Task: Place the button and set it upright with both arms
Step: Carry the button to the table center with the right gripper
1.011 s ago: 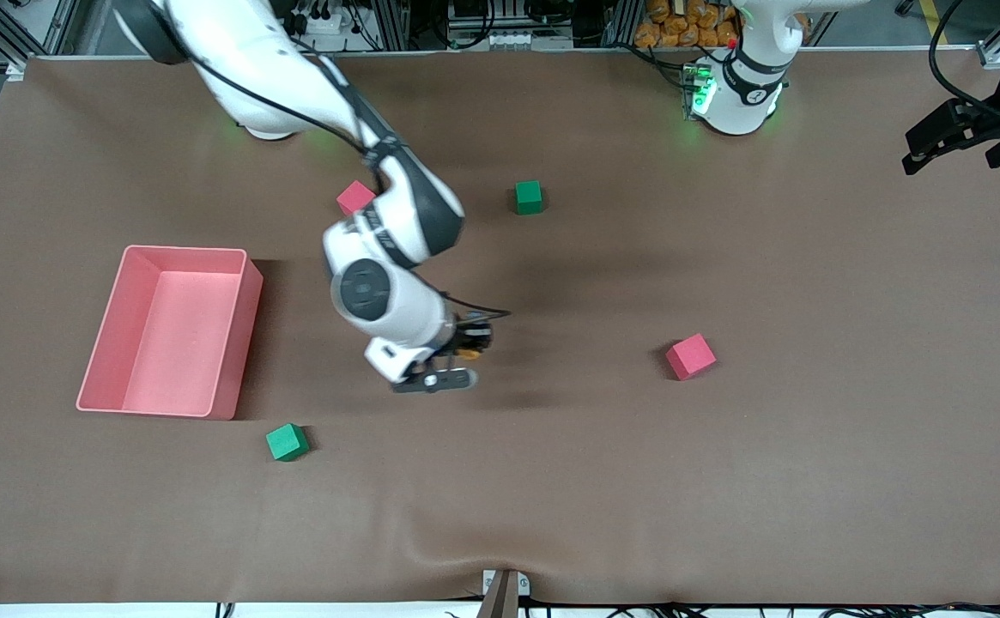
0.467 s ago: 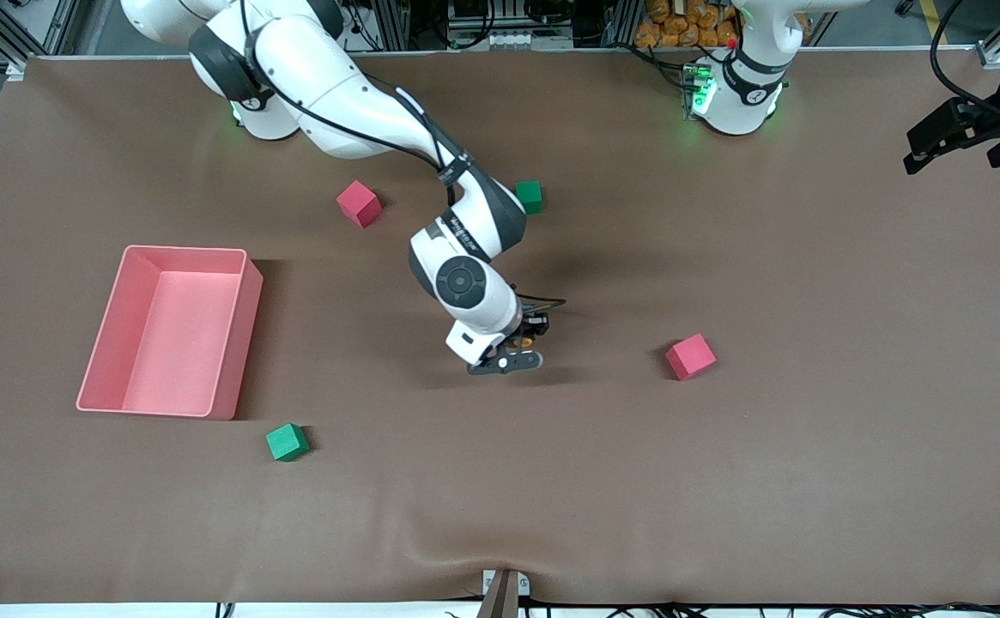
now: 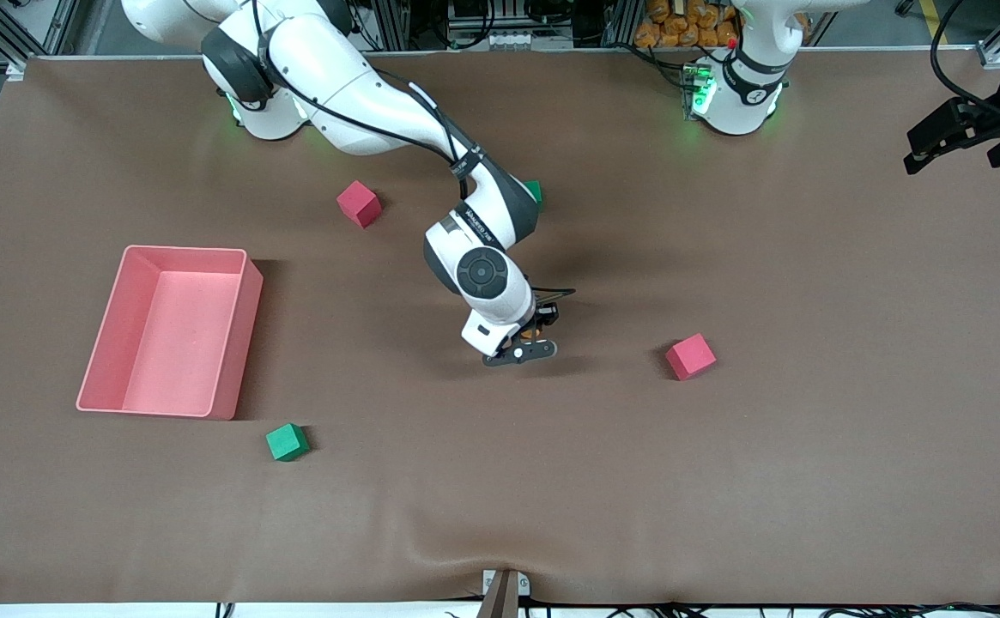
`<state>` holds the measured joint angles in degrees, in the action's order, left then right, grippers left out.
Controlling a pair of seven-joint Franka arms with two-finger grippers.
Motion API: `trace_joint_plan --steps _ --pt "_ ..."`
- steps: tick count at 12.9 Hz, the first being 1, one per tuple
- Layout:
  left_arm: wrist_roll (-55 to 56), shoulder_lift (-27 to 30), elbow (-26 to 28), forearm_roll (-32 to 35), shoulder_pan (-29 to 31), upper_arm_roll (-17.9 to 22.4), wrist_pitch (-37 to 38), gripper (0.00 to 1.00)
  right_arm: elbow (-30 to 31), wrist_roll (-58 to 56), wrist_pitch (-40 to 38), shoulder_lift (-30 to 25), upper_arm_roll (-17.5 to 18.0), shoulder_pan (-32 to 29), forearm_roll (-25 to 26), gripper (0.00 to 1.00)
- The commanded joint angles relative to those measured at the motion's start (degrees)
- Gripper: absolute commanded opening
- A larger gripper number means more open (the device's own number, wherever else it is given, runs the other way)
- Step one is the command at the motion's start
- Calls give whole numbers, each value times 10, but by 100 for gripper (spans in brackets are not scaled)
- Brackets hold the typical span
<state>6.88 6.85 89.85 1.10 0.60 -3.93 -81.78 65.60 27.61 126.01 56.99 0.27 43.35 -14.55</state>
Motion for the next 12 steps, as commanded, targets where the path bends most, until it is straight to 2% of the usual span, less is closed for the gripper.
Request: trace_joint_plan --steps 1,2,7,10,12 --pt "-4 -1 -9 11 3 -2 7 100 -20 8 -5 13 -5 4 12 79" --pt "-4 -1 -9 11 3 -2 7 100 -19 6 0 13 -5 6 17 100" --pt "-5 -1 -9 11 3 -1 7 100 -21 10 -15 -8 -5 -3 17 100" --pt "-6 -2 -9 11 3 -1 7 100 -22 8 -72 -57 -21 -12 20 100" --pt "-6 -3 -9 11 2 -1 7 100 -25 5 -142 -78 -33 -45 18 100"
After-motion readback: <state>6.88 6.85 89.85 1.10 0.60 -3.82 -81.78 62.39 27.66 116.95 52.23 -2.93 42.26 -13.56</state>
